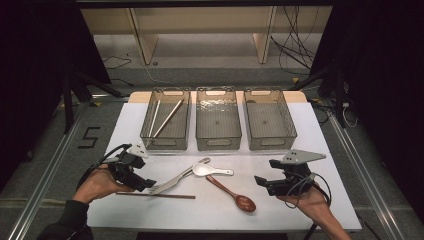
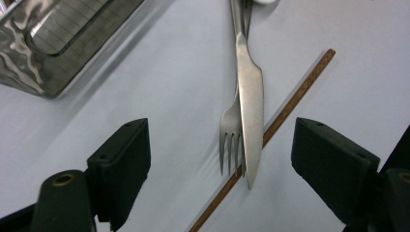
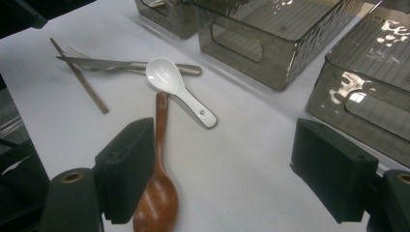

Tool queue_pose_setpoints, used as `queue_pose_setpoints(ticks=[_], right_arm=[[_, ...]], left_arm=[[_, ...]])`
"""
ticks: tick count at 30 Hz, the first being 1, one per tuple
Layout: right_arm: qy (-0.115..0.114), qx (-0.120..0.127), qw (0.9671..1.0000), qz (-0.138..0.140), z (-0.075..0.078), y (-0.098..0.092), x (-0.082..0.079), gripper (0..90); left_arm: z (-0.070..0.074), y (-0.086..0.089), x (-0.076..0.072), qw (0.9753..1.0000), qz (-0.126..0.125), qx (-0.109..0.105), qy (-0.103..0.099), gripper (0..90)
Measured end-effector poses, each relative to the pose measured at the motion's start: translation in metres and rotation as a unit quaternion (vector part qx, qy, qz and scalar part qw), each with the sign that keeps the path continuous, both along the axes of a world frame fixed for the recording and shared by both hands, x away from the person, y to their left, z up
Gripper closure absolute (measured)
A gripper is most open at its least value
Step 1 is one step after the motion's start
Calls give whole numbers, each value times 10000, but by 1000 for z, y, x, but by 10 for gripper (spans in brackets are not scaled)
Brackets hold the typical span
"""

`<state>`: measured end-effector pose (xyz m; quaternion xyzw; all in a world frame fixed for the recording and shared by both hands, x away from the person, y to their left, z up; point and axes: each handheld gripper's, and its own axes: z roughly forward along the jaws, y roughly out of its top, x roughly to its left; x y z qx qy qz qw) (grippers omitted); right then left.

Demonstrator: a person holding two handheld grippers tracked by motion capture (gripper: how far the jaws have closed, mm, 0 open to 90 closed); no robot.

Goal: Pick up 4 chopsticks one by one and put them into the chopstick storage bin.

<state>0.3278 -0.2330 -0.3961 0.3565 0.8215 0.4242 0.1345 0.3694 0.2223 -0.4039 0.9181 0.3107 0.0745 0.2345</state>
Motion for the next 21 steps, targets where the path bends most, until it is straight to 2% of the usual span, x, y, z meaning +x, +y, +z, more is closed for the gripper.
queue_pose_setpoints(ticks=[2,8,12,15,17,21], right_arm=[[0,0,10000,6,0,0,0,247],[2,3,10000,6,0,0,0,246],[-4,0,10000,9,0,0,-1,247],[-4,-10,10000,21,0,1,0,247],[-8,-10,10000,24,0,0,0,247],[-6,-8,10000,23,0,0,0,247]], left_arm=[[-1,2,0,9999,-41,129,-18,214],[-4,5,-2,9999,-37,135,19,210],[-10,7,-1,9996,-41,281,56,208],[-15,9,-1,9992,-50,380,124,208],[-17,10,-1,9983,-146,540,175,208],[-23,10,-1,9966,-289,652,420,212]])
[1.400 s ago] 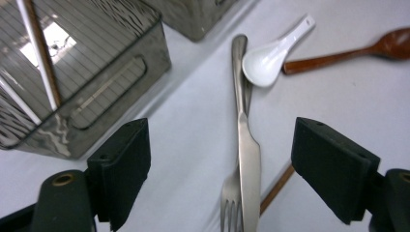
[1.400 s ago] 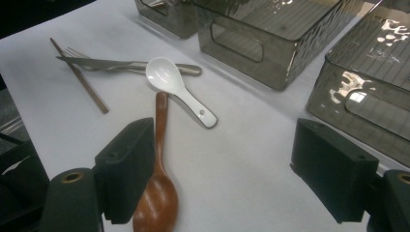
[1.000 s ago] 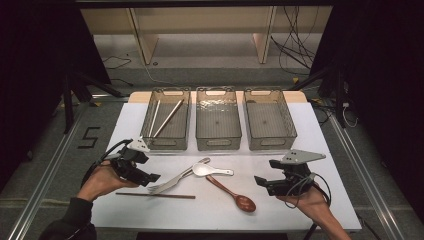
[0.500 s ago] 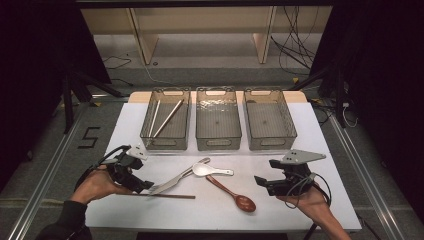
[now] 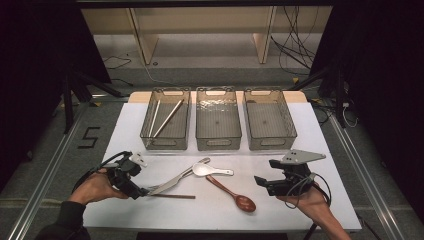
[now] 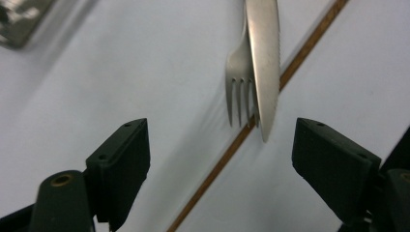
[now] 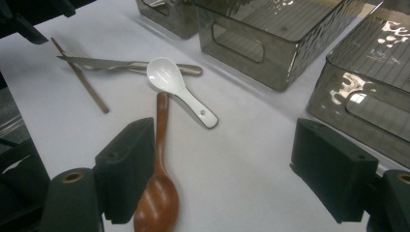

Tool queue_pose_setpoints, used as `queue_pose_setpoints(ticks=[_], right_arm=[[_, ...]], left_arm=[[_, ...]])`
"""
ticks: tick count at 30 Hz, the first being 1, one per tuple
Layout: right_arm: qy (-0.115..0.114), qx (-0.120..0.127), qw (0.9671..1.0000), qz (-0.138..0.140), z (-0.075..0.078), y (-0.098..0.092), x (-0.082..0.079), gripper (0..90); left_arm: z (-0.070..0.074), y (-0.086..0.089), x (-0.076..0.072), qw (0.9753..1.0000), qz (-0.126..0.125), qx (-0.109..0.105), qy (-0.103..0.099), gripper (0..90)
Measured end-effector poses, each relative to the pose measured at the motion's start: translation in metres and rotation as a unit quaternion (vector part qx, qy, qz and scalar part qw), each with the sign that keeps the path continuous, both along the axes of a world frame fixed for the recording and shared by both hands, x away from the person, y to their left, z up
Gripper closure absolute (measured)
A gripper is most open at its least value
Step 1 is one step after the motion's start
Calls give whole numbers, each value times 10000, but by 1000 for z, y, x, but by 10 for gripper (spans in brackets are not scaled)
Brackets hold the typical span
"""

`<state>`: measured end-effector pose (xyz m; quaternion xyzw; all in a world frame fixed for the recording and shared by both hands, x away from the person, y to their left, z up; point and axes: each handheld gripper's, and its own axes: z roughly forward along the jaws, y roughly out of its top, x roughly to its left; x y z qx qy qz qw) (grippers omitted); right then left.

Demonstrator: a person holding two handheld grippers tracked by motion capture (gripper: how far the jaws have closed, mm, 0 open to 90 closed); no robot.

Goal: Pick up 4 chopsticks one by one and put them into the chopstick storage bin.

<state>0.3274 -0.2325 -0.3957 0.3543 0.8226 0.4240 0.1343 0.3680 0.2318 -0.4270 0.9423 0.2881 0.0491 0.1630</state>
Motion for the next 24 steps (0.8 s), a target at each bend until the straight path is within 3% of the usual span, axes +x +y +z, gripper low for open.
queue_pose_setpoints(ticks=[8,16,22,24], right_arm=[[0,-3,10000,3,0,0,0,248],[-9,-6,10000,19,0,0,0,249],[-4,-11,10000,25,0,0,0,249],[-2,-7,10000,22,0,0,0,251]], left_arm=[[-9,-1,-3,9990,-262,288,196,255],[-22,-6,-4,9967,-476,551,359,399],[-29,-7,-3,9962,-478,620,378,432],[-30,-7,-2,9959,-480,662,375,482]])
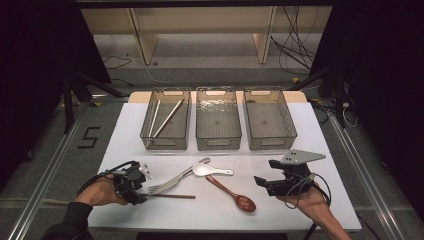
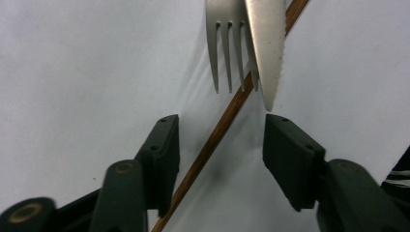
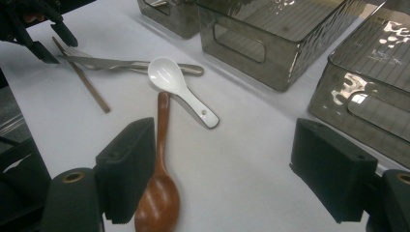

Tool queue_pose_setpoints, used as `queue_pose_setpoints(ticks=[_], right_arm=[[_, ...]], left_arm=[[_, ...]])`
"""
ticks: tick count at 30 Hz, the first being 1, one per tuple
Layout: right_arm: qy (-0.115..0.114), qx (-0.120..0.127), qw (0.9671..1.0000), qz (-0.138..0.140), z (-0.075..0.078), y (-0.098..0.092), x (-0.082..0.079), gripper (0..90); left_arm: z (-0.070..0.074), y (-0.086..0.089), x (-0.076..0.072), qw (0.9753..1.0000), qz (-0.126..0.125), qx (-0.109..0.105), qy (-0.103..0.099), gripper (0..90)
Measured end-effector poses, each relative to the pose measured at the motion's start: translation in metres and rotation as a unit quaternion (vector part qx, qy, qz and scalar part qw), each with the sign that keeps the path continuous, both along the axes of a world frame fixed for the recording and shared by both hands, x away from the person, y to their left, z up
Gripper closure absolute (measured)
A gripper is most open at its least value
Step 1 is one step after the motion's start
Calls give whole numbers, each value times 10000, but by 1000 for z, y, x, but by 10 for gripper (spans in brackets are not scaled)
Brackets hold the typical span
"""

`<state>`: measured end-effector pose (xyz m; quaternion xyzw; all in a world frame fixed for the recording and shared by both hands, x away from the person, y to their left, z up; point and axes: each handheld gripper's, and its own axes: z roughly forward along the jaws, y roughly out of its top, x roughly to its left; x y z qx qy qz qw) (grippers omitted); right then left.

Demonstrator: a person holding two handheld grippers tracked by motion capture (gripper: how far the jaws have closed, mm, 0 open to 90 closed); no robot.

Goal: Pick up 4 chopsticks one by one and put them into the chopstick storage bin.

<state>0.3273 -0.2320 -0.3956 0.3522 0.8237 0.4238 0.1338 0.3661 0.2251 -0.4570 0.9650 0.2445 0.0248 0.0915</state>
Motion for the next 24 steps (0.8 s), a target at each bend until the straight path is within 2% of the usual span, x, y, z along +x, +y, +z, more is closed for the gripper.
queue_pose_setpoints(ticks=[6,9,12,16,20,24], right_arm=[[-5,-10,10000,14,0,0,0,252],[-5,-10,10000,17,0,0,0,252],[-3,-8,10000,13,0,0,0,252],[1,-11,10000,16,0,0,0,253],[8,-20,10000,23,0,1,0,252],[9,-23,10000,21,0,1,0,253]], left_arm=[[-2,-3,0,10000,-3,68,57,554],[-3,-5,0,9995,-122,254,127,605],[-3,-5,0,9992,-173,290,213,649],[-3,-6,-2,9991,-184,306,230,708],[-2,-6,-2,9984,-353,382,241,731],[-3,-7,-4,9977,-521,352,243,795]])
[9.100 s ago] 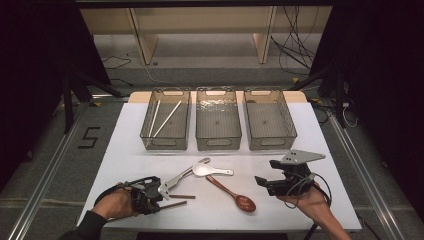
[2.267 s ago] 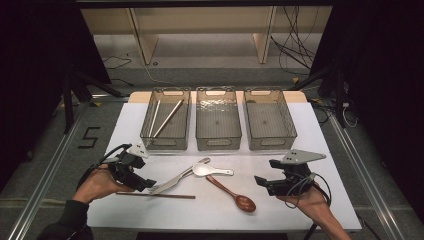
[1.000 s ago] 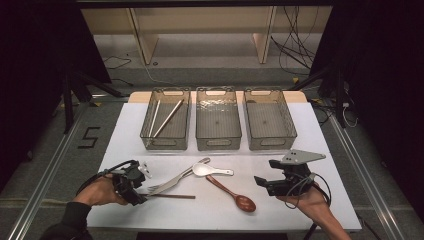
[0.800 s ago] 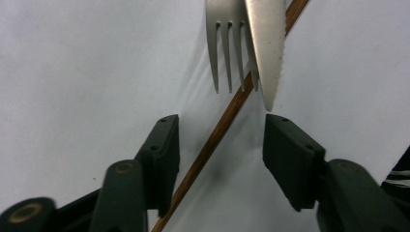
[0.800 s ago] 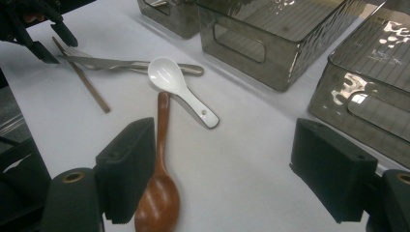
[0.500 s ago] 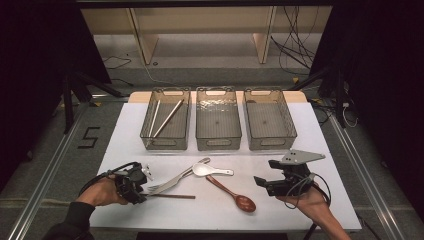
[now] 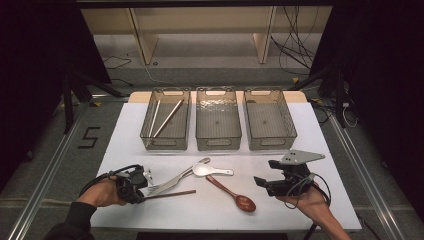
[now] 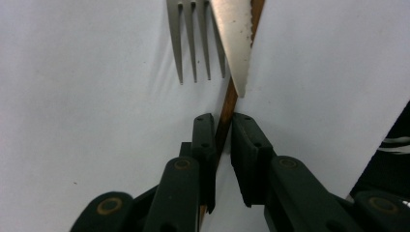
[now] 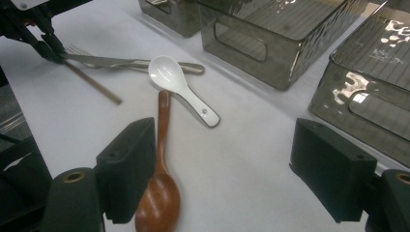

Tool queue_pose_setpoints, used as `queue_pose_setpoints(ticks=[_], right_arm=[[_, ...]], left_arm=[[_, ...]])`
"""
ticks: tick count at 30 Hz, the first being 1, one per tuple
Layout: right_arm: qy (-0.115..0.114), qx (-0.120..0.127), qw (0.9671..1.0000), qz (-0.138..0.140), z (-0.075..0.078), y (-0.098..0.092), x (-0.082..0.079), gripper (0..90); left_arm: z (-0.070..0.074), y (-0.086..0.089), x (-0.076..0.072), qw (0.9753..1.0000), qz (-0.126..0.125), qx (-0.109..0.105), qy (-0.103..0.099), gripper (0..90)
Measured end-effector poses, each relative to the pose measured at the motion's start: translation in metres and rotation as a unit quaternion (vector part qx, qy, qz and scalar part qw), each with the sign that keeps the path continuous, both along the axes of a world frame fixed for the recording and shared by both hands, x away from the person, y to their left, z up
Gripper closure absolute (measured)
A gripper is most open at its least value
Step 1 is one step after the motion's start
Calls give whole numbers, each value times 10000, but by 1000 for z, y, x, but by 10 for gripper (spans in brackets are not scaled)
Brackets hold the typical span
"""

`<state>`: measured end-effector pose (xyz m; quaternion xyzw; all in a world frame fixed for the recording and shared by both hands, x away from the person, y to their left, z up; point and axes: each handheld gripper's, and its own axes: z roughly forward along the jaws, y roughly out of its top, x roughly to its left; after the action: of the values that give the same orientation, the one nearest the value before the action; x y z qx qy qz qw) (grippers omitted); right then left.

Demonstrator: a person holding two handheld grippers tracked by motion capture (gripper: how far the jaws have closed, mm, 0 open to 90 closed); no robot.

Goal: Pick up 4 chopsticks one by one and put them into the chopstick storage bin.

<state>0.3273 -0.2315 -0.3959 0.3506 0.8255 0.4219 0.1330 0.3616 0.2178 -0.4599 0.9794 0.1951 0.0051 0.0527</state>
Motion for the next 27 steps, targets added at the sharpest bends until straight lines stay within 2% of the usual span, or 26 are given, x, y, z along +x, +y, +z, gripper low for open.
queue_pose_setpoints(ticks=[8,16,23,24,27], right_arm=[[19,-15,10000,8,0,0,0,252],[20,-17,10000,13,0,0,0,253],[12,-10,10000,8,0,0,0,253],[13,-11,10000,8,0,0,0,252],[15,-5,10000,7,0,0,0,252]], left_arm=[[0,-1,-2,9993,-382,12,20,840],[1,-2,-4,9985,-546,-90,28,848],[10,-3,-7,9981,-537,-280,56,849],[10,-3,-7,9979,-536,-347,104,849],[15,-7,-9,9970,-581,-518,42,849]])
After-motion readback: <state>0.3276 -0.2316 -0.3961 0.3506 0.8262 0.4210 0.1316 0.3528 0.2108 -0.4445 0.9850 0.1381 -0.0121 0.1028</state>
